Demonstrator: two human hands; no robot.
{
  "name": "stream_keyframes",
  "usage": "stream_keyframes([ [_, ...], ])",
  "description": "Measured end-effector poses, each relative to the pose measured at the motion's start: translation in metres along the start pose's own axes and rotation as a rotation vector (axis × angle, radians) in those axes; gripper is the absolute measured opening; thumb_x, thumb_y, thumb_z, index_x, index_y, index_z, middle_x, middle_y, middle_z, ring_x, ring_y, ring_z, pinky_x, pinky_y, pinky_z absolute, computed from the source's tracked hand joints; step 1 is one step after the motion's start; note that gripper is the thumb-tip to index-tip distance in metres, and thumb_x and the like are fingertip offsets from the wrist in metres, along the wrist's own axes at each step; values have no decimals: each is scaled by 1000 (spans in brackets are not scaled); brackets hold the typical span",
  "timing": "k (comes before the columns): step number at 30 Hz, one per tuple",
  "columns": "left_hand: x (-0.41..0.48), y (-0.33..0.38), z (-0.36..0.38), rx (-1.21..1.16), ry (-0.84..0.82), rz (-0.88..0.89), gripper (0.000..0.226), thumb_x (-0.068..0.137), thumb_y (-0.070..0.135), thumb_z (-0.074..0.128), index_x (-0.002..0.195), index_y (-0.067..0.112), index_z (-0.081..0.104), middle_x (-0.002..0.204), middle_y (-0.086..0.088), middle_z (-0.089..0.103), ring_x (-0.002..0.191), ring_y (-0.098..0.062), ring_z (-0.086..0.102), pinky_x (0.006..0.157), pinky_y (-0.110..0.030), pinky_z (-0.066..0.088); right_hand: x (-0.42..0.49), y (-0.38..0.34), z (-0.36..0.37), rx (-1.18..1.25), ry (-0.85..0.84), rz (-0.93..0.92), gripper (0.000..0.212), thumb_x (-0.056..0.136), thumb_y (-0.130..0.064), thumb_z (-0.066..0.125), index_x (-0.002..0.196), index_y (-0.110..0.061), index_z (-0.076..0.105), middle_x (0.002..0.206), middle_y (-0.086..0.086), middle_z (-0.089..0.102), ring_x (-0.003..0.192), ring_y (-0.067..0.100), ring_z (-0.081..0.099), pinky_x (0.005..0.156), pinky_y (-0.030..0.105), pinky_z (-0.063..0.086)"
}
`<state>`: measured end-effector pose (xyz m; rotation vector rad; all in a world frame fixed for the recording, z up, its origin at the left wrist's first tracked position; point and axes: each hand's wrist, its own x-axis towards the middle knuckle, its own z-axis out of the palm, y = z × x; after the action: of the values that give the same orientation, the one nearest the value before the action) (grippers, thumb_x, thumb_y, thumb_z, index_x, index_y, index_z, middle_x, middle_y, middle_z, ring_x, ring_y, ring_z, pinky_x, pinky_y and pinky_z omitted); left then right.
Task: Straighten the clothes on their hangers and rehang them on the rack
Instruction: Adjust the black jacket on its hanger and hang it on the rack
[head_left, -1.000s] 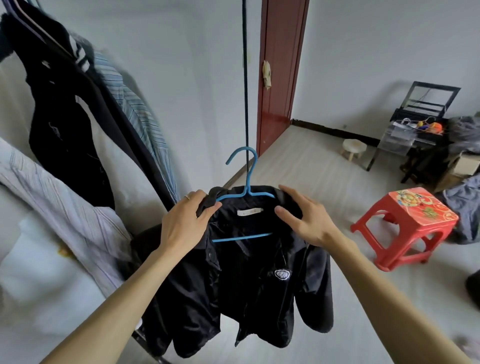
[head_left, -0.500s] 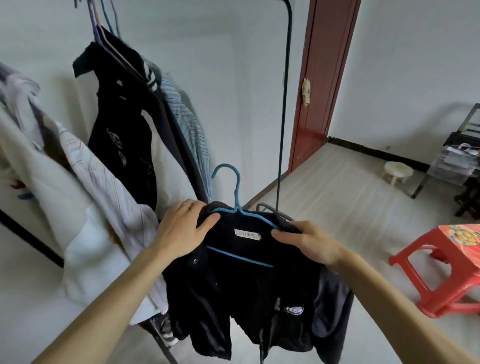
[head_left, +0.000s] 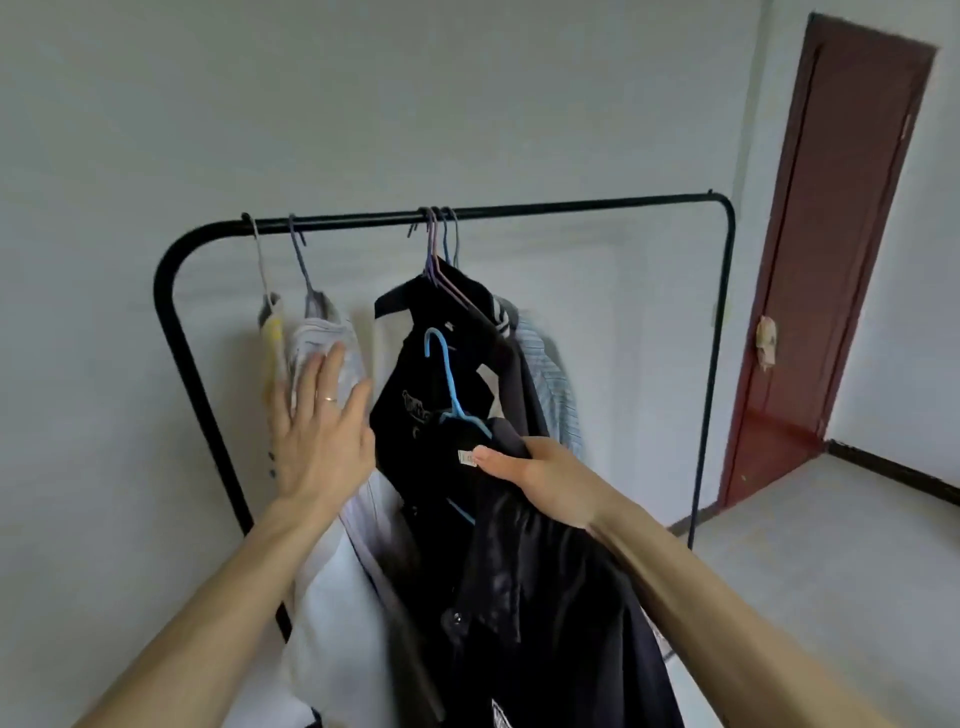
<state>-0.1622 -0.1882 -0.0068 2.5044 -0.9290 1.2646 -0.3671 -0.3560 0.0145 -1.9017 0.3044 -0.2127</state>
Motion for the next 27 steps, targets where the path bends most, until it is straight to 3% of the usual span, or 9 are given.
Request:
stream_keyframes([
  [3,9,-9,-10,-195,57,-31,40,80,14,57,120,12,63,152,-14,31,140,-34,30,107,-57,35,33,-40,-2,-3,31,-86,37,96,-38,58,108,-5,69,84,-6,69,67,-8,65,56,-1,43],
  [6,19,-12,-27,-303,69,-69,46,80,13,59,125,20,57,151,-3,30,135,-35,42,97,-54,47,63,-80,-4,-24,83,-163,40,96,-37,59,112,-1,69,108,12,73,92,14,71,80,16,52],
  [9,36,-12,-44,-434,64,-217,46,83,17,60,127,29,54,153,4,30,122,-21,54,86,-37,51,94,-115,-7,-48,134,-230,38,95,-34,60,112,-1,69,111,13,73,100,22,69,86,27,50],
  [12,63,-23,-40,-488,-80,-330,53,84,26,57,135,25,45,153,1,32,134,-21,40,96,-37,47,130,-144,-3,-73,166,-263,38,93,-35,62,105,0,69,98,10,71,95,25,68,87,33,51],
  [14,79,-33,-29,-476,-163,-353,67,76,37,52,139,22,37,152,-1,35,142,-23,26,106,-43,42,157,-153,5,-138,176,-269,38,91,-38,62,100,-2,69,91,8,67,92,26,67,83,33,49],
  [16,89,-42,-15,-522,-240,-466,73,66,43,46,137,25,37,148,3,39,142,-23,24,105,-46,43,183,-146,17,-179,182,-254,33,90,-39,62,93,-6,68,88,7,66,91,27,66,81,34,49],
  [20,91,-53,-1,-705,-356,-643,63,67,36,50,129,29,44,129,3,55,110,-19,57,89,-35,50,213,-106,49,-184,177,-205,20,88,-35,64,83,-16,58,82,0,61,79,19,57,71,28,41],
  [23,85,-48,8,-876,-371,-659,50,79,8,49,125,28,50,113,1,62,85,-10,59,75,-25,50,214,-82,66,-43,165,-192,22,82,-35,69,87,-17,56,83,-3,61,79,15,59,71,28,44],
  [27,89,-34,18,-1003,-305,-686,59,81,0,46,132,28,47,115,2,58,80,-4,55,66,-21,44,207,-70,67,3,123,-165,36,84,-31,67,111,-14,52,102,1,63,94,16,63,80,30,50],
])
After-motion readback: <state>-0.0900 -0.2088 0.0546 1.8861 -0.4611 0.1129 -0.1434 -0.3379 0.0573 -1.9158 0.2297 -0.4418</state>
